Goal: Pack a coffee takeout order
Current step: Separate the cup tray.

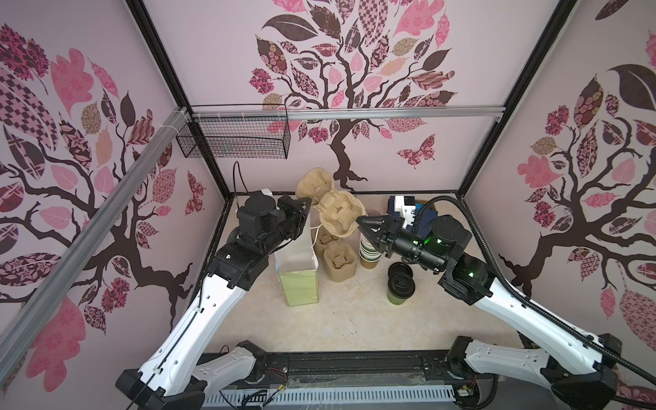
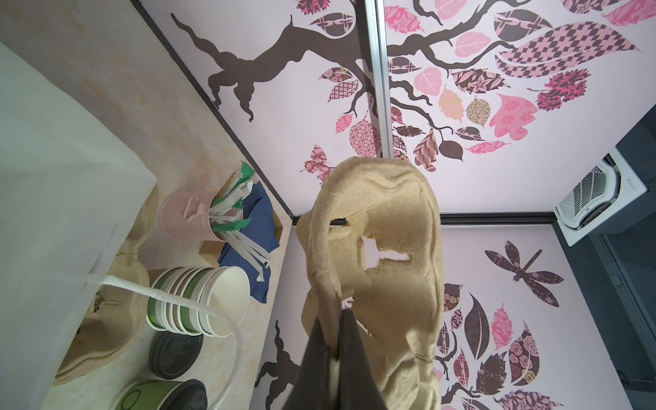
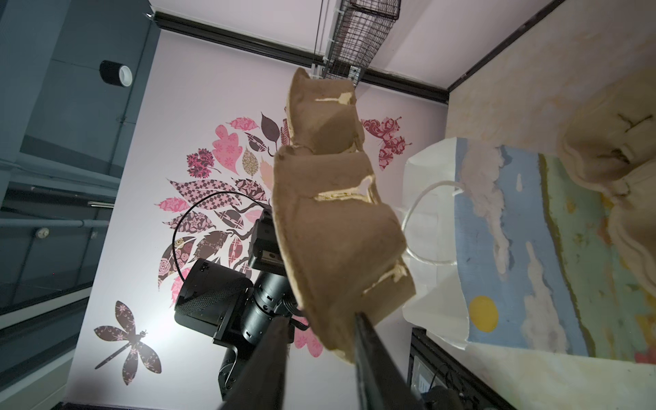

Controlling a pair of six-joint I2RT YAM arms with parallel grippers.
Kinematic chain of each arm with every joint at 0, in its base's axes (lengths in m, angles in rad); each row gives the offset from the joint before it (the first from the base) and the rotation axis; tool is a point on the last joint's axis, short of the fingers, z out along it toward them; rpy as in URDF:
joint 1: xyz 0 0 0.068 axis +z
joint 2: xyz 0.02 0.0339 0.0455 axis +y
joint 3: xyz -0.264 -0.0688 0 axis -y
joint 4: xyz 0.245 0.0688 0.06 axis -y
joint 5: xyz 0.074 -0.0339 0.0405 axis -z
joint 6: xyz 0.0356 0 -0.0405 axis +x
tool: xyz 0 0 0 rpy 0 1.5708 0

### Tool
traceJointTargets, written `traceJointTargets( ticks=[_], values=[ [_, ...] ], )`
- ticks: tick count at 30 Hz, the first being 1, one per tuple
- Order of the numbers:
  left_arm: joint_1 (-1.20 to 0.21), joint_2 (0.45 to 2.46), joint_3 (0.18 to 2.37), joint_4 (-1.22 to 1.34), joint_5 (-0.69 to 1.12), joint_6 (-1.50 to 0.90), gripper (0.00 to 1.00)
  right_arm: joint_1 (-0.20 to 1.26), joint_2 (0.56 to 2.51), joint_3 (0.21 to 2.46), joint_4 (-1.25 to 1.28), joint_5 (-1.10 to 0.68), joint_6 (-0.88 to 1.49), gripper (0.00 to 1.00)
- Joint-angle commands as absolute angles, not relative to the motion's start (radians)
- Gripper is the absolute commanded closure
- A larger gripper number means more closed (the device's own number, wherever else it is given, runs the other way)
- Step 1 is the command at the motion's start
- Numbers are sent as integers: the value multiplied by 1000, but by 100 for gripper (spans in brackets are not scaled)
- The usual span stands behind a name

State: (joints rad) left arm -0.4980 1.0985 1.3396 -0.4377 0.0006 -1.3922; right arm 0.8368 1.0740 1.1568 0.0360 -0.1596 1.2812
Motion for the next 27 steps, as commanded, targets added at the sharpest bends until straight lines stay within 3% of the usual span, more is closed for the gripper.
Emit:
traceJointTargets(
  ticks=[1, 6, 15, 20, 27],
  values=[
    [-497, 1083, 1344, -454, -19, -1361, 100, 842, 1041, 1179, -30, -144, 1223, 49],
    [-497, 1085, 1424, -570, -46, -1233, 100, 842, 1010, 1269, -291, -70, 1054, 40],
    [-497, 1172, 1806, -1040, -115, -758, 100, 842, 1167, 1652, -829, -10, 660, 39],
    [-497, 1218, 1973, -1281, -192, -605, 100, 842, 1258, 1745, -907, -65, 628, 40],
    [-488, 1241, 1959, -1304, -306, -500, 100, 842, 1264, 1679, -862, -123, 684, 40]
  ],
)
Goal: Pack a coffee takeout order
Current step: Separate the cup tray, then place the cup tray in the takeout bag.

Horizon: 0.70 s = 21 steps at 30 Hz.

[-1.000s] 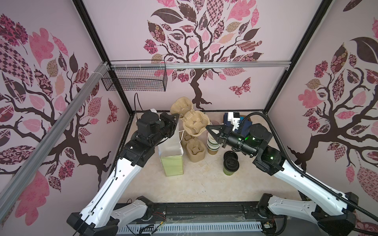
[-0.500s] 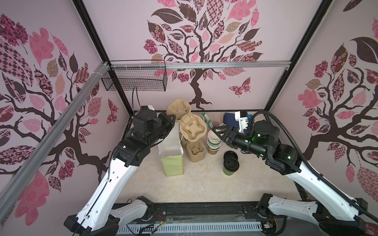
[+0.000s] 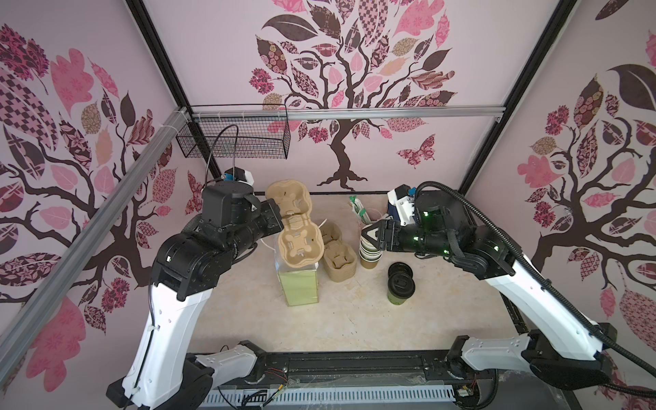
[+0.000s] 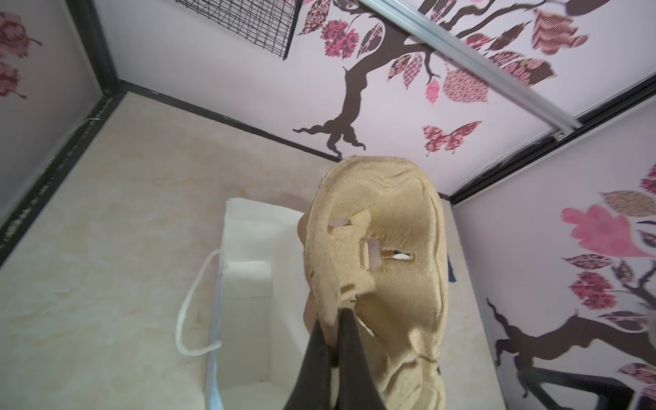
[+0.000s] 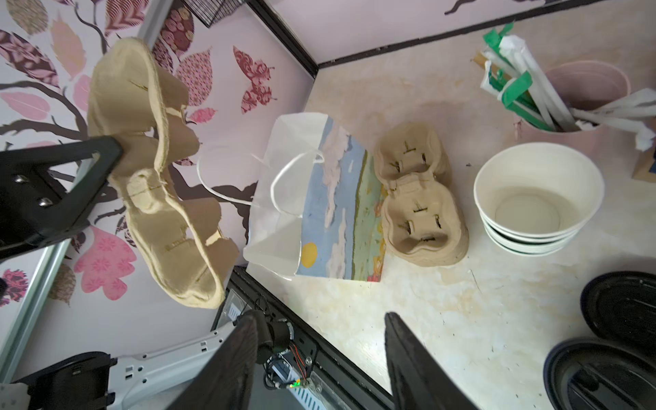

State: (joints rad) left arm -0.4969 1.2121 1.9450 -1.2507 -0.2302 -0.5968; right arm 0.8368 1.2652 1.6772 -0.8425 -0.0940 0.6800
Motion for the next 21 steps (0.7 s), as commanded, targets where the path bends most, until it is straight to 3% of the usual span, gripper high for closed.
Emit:
traceJointTargets(
  ticks=[1, 14, 21],
  values=[
    [-480, 1251, 1968, -1303, -311, -491, 100, 842, 1264, 1676, -864, -119, 687, 41],
    [-407, 1289, 2002, -1313, -314, -448, 100, 842, 1397, 1744, -793, -206, 738, 38],
    [-407, 1261, 1976, -1328, -319, -453, 100, 858, 1550, 1859, -740, -214, 826, 31]
  ],
)
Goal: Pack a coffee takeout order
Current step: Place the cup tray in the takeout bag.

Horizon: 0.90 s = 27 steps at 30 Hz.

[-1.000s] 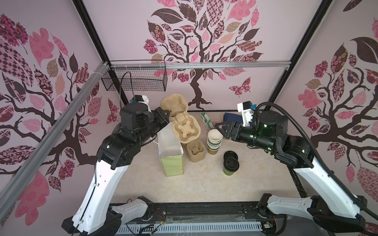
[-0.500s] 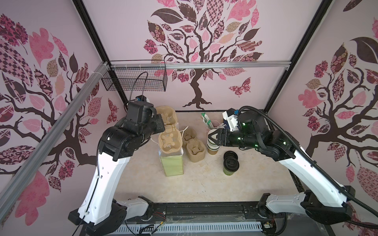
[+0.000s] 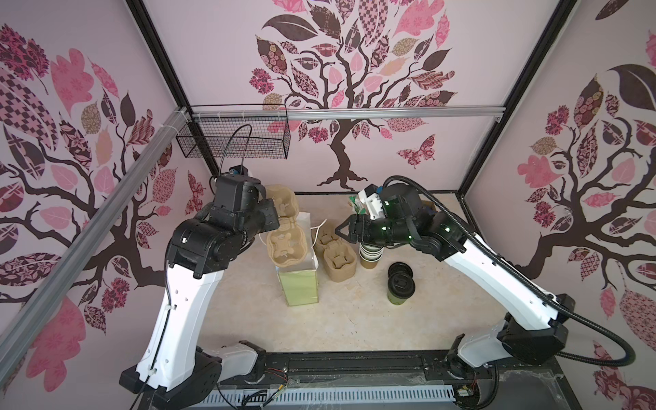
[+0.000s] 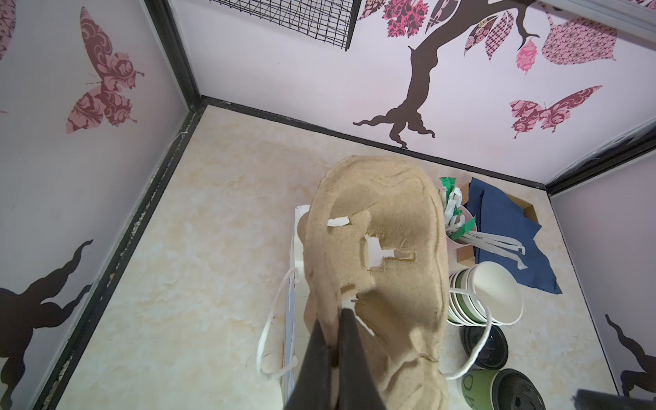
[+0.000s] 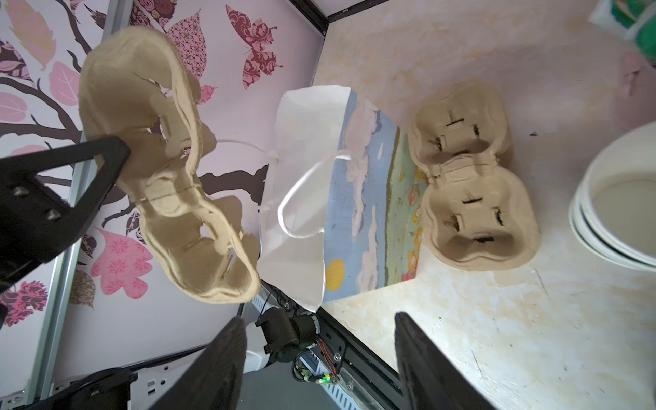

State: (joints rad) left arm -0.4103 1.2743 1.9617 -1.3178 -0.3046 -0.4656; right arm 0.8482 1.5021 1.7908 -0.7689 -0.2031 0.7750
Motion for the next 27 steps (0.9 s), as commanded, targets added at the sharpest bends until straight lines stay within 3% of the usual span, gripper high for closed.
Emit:
traceJointTargets(
  ticks=[1, 8, 17, 27],
  values=[
    [-407, 1260, 1975, -1326, -319, -454, 100, 861, 1572, 1878, -747, -191, 845, 30],
    [-407, 1254, 1983, -1305, -308, -474, 100, 874, 1653, 1893, -684, -141, 957, 34],
    [-407, 1273, 1996, -1307, -310, -453, 100, 877, 1710, 1902, -588, -200, 994, 40],
    [-407, 1305, 2006, -1285, -288, -436, 100, 878, 1723, 1905, -601, -145, 984, 73]
  ],
)
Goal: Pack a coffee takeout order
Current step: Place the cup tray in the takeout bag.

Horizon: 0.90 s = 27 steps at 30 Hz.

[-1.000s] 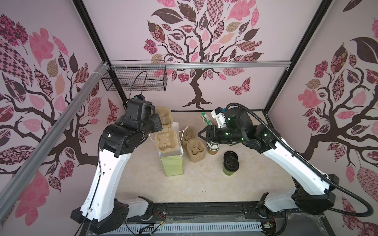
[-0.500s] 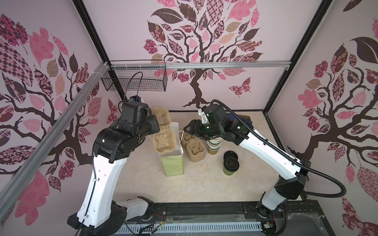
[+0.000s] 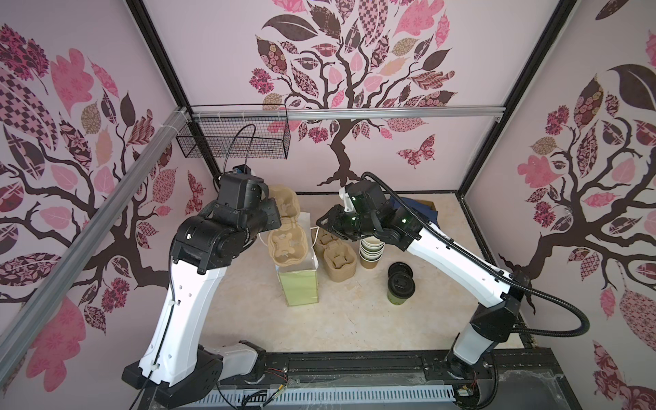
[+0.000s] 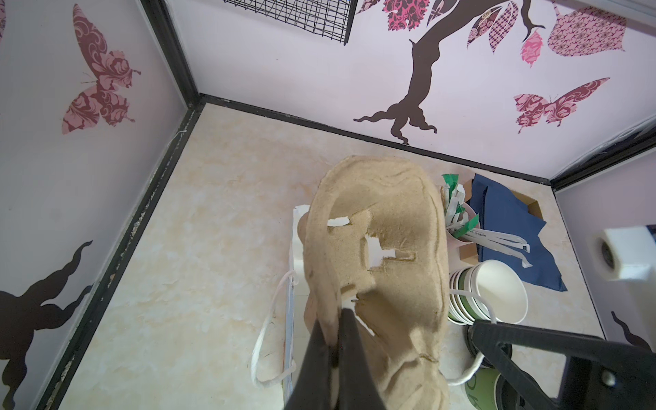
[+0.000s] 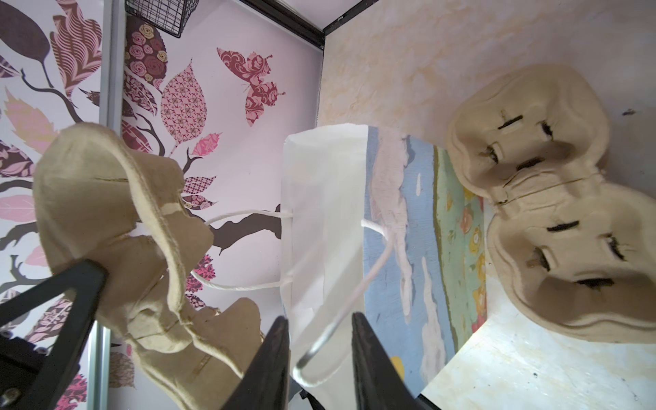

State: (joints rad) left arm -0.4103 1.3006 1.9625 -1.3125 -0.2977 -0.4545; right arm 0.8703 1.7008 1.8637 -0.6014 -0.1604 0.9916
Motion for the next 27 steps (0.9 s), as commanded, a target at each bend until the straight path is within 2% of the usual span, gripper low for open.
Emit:
traceJointTargets(
  ticks=[1, 7, 11, 17, 27],
  values=[
    [-407, 1307, 2004, -1283, -288, -433, 100, 878, 1720, 1905, -604, -145, 983, 76],
    [-407, 1336, 1994, -1243, -266, -429, 100, 879, 1717, 1904, -615, -167, 982, 91],
    [-405, 1360, 1967, -1232, -237, -433, 100, 881, 1704, 1897, -620, -180, 975, 95],
    [-392, 1371, 1903, -1237, -218, -439, 100, 881, 1671, 1844, -618, -183, 968, 97],
    [-384, 1357, 1837, -1299, -284, -405, 100, 881, 1660, 1819, -615, -191, 964, 97]
  ],
)
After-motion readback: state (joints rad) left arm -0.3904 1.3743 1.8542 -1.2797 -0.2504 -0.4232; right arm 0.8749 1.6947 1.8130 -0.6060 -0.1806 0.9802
